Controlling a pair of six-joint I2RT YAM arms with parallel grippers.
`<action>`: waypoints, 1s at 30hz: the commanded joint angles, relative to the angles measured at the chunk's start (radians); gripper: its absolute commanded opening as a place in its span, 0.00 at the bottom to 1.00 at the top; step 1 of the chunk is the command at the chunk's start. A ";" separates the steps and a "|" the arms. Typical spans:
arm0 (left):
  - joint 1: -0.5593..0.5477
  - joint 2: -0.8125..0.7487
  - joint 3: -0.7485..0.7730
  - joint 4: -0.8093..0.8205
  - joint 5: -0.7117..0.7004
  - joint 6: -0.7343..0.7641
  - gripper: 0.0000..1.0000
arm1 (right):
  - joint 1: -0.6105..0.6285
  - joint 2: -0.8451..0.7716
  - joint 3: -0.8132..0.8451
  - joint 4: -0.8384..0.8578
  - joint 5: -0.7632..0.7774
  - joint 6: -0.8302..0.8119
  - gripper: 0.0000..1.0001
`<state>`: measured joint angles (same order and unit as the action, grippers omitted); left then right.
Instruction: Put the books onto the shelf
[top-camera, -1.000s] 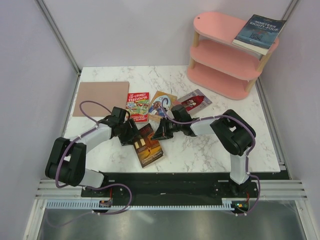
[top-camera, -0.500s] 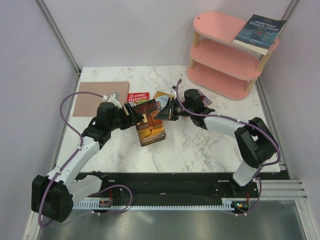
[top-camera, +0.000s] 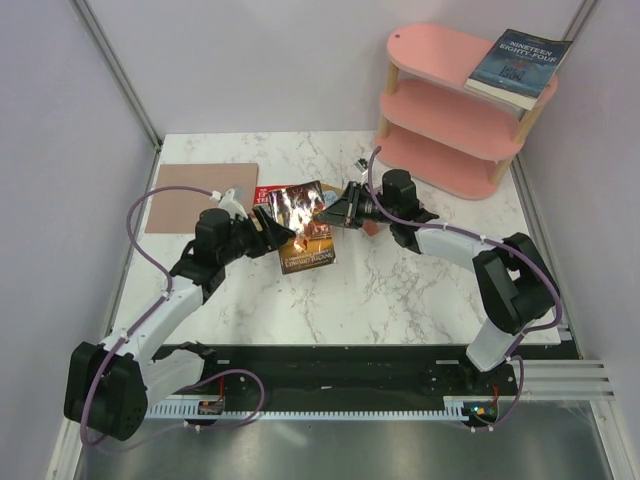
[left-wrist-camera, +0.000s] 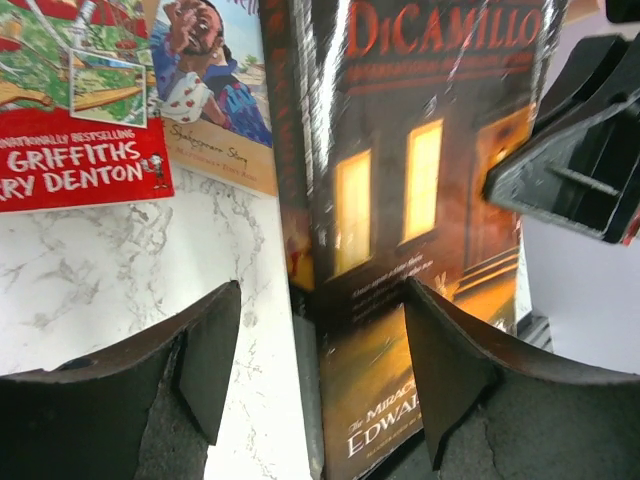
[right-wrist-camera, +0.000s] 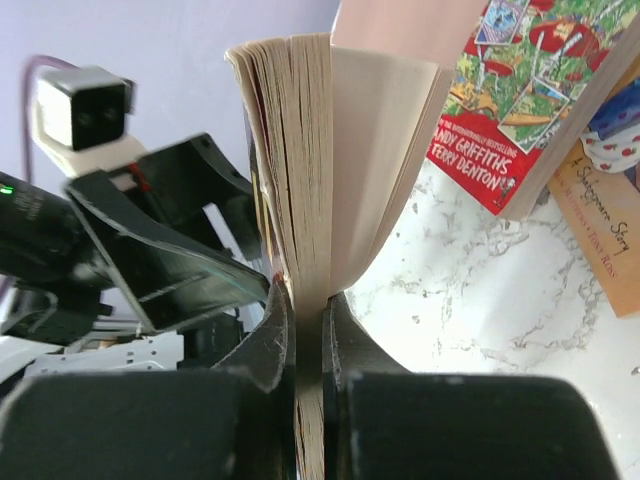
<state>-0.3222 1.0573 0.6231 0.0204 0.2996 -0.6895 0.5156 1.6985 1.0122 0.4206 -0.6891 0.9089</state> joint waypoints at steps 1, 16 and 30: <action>-0.003 0.023 -0.055 0.185 0.076 -0.044 0.72 | -0.011 -0.037 0.023 0.185 -0.073 0.090 0.00; -0.003 0.136 0.023 0.481 0.276 -0.173 0.02 | 0.009 0.007 -0.020 0.109 -0.061 0.058 0.46; 0.000 0.283 0.132 0.726 0.460 -0.298 0.02 | -0.107 -0.283 -0.191 -0.082 0.030 -0.061 0.86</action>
<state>-0.3241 1.3125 0.6918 0.5167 0.6853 -0.8982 0.4244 1.4639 0.8852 0.3038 -0.6014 0.8227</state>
